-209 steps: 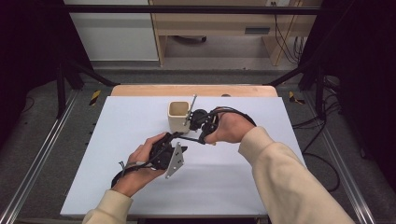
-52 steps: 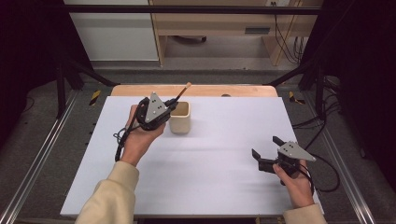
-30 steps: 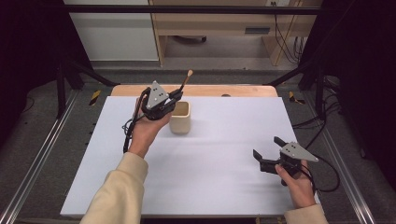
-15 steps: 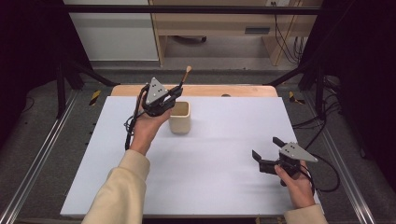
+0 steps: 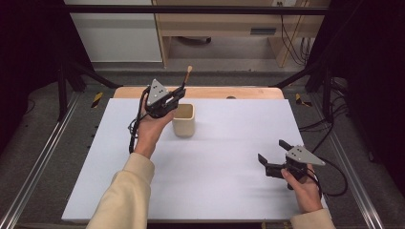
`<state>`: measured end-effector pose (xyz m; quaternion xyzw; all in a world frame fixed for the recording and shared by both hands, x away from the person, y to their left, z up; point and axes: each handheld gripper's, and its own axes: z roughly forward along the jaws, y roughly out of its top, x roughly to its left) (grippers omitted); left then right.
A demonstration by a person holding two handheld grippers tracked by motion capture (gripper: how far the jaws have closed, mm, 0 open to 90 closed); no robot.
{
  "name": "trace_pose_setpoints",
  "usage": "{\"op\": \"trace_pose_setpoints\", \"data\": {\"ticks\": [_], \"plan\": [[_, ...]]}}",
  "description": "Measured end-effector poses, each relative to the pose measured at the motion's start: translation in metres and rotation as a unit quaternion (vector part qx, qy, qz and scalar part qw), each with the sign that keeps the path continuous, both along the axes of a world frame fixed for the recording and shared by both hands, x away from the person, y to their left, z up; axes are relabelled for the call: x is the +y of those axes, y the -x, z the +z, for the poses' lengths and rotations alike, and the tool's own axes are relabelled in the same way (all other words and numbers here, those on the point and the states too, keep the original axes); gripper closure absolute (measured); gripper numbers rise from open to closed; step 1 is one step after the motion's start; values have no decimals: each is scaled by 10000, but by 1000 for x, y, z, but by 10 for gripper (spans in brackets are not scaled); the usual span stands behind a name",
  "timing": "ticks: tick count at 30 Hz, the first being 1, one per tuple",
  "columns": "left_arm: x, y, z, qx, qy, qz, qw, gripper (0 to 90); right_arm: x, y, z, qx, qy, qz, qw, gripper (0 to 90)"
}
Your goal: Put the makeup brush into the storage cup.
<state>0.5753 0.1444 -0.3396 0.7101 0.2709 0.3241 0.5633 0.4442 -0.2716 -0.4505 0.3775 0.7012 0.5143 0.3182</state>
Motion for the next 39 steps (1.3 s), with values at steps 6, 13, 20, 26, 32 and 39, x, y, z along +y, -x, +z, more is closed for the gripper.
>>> {"op": "trace_pose_setpoints", "data": {"ticks": [6, 13, 20, 26, 32, 39], "plan": [[2, -1, 0, -11, 80, 21, 10000, 830, -2, -1, -1, -146, 3, -76, 9999, 60], [5, 0, -1, -35, 132, 22, 9999, 830, -4, -1, -1, -221, -82, -111, 9997, 63], [8, -4, -10, 88, 149, 82, 9998, 830, -3, -1, -2, -259, -114, -101, 9995, 61], [8, -12, -18, 144, 226, 113, 9996, 830, -3, -1, -2, -237, -108, -87, 9996, 60], [7, -16, -23, 162, 315, 116, 9993, 830, -3, -1, -3, -223, -114, -70, 9997, 59], [5, -18, -33, 175, 437, 147, 9988, 830, -3, -1, -3, -225, -130, -40, 9997, 56]]}}
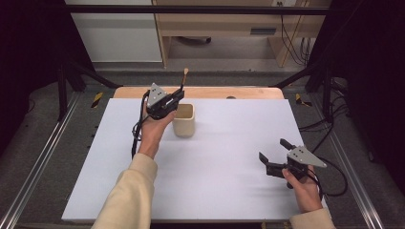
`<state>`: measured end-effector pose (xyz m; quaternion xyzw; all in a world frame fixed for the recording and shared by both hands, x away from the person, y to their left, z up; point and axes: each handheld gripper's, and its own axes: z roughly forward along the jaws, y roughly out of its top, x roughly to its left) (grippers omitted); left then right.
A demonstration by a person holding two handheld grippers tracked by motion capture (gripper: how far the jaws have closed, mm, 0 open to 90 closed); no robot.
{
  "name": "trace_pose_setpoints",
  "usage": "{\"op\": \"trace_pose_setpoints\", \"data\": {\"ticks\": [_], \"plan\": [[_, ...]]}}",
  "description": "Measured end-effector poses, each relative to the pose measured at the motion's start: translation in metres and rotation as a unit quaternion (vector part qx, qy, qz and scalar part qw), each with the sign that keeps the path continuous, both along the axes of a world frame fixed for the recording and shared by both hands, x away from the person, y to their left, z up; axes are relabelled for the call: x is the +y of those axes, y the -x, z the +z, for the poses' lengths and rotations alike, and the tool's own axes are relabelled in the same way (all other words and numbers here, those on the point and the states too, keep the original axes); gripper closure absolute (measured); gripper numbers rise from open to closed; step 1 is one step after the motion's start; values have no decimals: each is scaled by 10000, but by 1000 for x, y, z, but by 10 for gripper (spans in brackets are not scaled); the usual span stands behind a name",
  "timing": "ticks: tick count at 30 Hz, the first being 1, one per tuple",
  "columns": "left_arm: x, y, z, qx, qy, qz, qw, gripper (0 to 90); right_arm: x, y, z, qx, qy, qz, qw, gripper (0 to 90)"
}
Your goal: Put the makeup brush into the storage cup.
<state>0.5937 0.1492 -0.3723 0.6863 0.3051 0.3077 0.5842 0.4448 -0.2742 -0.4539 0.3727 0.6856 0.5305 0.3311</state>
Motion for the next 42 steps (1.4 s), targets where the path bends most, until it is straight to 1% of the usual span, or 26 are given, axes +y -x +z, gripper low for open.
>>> {"op": "trace_pose_setpoints", "data": {"ticks": [3, 5, 10, 16, 22, 28, 30, 34, 35, 38, 41, 42], "plan": [[0, -1, -5, 62, 21, 31, 10000, 830, 0, 1, 1, -52, -75, 41, 9999, 53], [0, -1, -7, 66, 60, 35, 10000, 830, 0, 2, 2, -78, -93, 52, 9999, 51], [1, -2, -11, 47, 164, 22, 9999, 830, 1, 2, 1, -81, -59, 65, 9999, 50], [3, -2, -15, 36, 215, 21, 9998, 830, 2, 2, 1, -58, -47, 64, 10000, 50], [4, -3, -23, 87, 278, 28, 9996, 830, 2, 2, 1, -46, -34, 60, 10000, 50], [5, -3, -29, 135, 314, 43, 9994, 830, 2, 2, 0, -29, -16, 85, 10000, 50], [5, -2, -30, 127, 289, 42, 9995, 830, 2, 1, 0, -24, -15, 80, 10000, 50], [6, -1, -32, 145, 358, 38, 9992, 830, 3, 2, 0, 1, -21, 94, 10000, 50], [6, -1, -32, 156, 294, 22, 9994, 830, 3, 2, 0, 4, -16, 93, 10000, 50], [6, 0, -34, 148, 266, 5, 9995, 830, 3, 2, 0, 6, -8, 93, 10000, 50], [6, 1, -36, 159, 338, 15, 9993, 830, 3, 1, 0, 5, -3, 93, 10000, 51], [6, 2, -36, 167, 304, 15, 9994, 830, 4, 1, 0, 12, 1, 97, 10000, 51]]}}
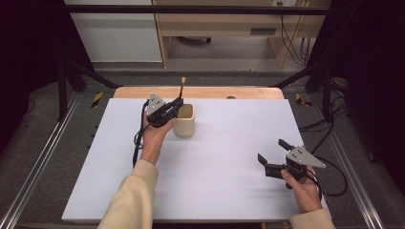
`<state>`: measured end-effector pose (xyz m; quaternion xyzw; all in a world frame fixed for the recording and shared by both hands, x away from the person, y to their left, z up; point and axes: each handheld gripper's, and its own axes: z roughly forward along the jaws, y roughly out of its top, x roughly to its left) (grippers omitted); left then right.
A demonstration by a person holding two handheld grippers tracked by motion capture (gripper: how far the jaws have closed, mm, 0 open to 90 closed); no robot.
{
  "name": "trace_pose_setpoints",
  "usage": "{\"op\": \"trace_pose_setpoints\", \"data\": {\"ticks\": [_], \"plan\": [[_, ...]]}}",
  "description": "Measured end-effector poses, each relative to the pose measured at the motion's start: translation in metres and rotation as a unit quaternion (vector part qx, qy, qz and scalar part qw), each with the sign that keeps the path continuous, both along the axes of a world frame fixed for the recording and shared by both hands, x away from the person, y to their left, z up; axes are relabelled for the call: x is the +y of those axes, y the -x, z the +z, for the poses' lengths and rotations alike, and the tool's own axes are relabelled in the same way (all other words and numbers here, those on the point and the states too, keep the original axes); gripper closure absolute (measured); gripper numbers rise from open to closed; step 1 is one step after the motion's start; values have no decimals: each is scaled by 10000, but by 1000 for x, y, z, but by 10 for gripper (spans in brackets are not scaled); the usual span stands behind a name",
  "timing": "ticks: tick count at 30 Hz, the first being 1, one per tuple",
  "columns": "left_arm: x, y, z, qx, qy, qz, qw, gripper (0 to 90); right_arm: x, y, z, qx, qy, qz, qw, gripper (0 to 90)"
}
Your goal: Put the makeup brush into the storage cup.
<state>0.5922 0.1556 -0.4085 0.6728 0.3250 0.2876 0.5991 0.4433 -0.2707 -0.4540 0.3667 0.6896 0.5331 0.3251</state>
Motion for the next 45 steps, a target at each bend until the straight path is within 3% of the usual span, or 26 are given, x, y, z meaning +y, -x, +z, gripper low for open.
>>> {"op": "trace_pose_setpoints", "data": {"ticks": [13, 17, 20, 26, 37, 45], "plan": [[-2, 6, -6, 35, -144, -34, 9999, 825, 1, 0, -1, 13, 18, 14, 10000, 51], [-1, 12, -5, 60, -127, 63, 9999, 654, 1, 0, -1, 25, 19, 28, 10000, 50], [2, 19, -3, 61, -178, 52, 9998, 587, 1, 0, -1, 22, 18, 32, 10000, 50], [6, 30, 2, -26, -214, 27, 9998, 552, 2, 0, 0, 19, 8, 43, 10000, 49], [4, 37, 6, -94, -250, 26, 9996, 493, 2, 1, 1, -16, -20, 25, 10000, 49], [0, 43, 11, -144, -294, -21, 9995, 380, 2, 1, 1, -12, -26, 24, 10000, 49]]}}
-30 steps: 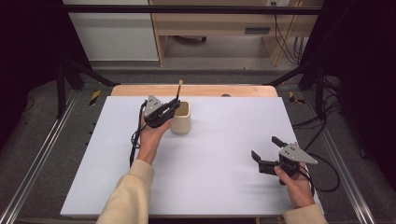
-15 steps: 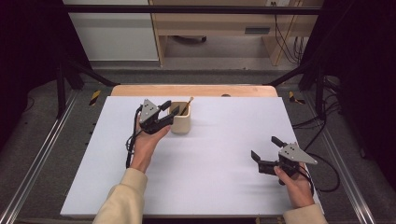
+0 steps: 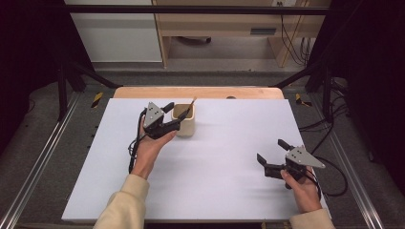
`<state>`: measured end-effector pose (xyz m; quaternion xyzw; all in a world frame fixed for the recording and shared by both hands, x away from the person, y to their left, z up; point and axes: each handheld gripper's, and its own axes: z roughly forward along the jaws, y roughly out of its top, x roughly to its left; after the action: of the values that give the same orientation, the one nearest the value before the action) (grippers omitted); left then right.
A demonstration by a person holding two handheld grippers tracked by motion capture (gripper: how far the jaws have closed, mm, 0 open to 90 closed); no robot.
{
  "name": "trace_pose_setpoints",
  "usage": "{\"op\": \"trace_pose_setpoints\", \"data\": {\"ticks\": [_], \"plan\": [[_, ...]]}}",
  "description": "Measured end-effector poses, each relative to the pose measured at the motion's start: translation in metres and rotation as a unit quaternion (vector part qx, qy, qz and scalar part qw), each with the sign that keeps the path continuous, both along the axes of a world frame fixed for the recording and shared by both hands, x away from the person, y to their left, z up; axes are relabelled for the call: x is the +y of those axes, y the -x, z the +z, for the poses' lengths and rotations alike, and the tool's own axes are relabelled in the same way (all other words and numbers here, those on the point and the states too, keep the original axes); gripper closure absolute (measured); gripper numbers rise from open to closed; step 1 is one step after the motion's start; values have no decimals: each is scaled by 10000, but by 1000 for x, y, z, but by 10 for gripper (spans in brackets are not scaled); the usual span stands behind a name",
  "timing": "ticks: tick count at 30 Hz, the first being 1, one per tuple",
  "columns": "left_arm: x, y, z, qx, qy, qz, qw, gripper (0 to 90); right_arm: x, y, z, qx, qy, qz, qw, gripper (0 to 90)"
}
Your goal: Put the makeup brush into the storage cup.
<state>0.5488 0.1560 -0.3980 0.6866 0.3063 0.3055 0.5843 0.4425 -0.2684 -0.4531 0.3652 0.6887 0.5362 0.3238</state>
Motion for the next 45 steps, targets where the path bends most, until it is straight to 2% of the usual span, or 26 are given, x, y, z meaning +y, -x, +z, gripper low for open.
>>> {"op": "trace_pose_setpoints", "data": {"ticks": [11, 21, 32, 45], "plan": [[-4, 8, 5, -15, 45, -120, 9999, 230, 0, 0, 0, -40, 16, 11, 10000, 49], [-13, 17, 9, -11, -110, -322, 9994, 129, 0, 1, 1, -47, -8, -7, 10000, 47], [-15, 20, 12, 30, -39, -359, 9993, 57, -1, 1, 1, -45, -11, -12, 10000, 45], [-17, 29, 20, -38, -16, -540, 9985, 19, -1, 1, 1, -44, -33, -32, 10000, 43]]}}
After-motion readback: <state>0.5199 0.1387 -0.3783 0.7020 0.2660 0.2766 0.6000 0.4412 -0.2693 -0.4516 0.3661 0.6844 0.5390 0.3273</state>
